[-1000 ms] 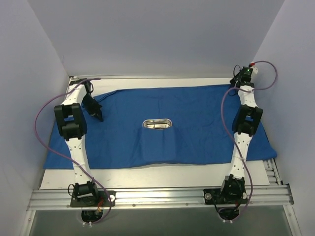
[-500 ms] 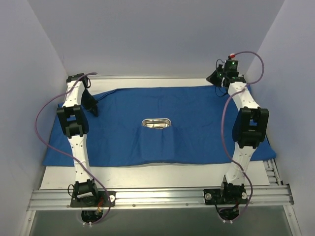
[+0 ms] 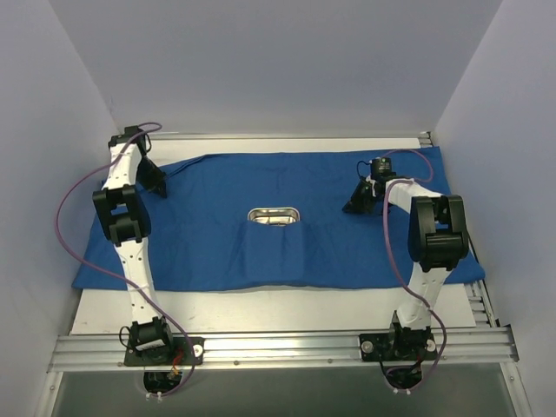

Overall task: Open and lay out the surgical kit
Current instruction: Open the surgical kit at the center of the board.

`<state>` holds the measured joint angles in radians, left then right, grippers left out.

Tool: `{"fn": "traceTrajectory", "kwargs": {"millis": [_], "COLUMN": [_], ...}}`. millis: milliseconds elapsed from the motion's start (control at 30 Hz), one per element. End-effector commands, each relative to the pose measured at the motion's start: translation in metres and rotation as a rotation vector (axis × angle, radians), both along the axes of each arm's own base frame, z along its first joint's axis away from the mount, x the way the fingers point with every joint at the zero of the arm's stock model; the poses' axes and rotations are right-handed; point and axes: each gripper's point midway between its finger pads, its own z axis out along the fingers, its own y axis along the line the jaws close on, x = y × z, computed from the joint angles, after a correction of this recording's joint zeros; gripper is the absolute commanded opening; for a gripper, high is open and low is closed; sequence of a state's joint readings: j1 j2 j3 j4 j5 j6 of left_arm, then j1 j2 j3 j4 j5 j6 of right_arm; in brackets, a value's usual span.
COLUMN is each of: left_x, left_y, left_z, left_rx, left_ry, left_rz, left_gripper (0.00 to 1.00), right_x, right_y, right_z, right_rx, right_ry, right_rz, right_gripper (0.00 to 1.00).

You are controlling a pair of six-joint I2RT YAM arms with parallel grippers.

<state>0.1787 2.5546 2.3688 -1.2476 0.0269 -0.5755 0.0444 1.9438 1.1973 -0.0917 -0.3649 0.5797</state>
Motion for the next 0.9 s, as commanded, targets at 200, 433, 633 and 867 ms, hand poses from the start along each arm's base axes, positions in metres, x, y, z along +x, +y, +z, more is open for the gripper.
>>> {"fn": "traceTrajectory", "kwargs": {"millis": [200,433,633,867], "left_x": [0.063,0.073,0.071,0.071], "left_y": [0.032,0.044,0.037,0.022], "left_z": [0.022,0.011,0.015,0.017], "left_rx": [0.069,0.039,0.005,-0.015], "left_ry": [-0.229,-0.269,-0.276,-0.28], "left_rz": [0.063,0.105,0.093,0.088], "left_gripper": [0.02,0.02,0.02,0.02], "right_x": [-0.012,-0.034,-0.034,-0.025], "right_y": [-0.015,-0.02,-0.019,-0.003], "right_z": [-0.006,-0.029,-0.031,-0.031], "right_rx": [-0.045,-0.06,-0.058,-0.048], "right_ry": [0.062,0.16,0.162,0.146], "right_rz": [-0.075,-0.101,-0.093,-0.058], "right_gripper": [0.0,0.0,0.0,0.0]}}
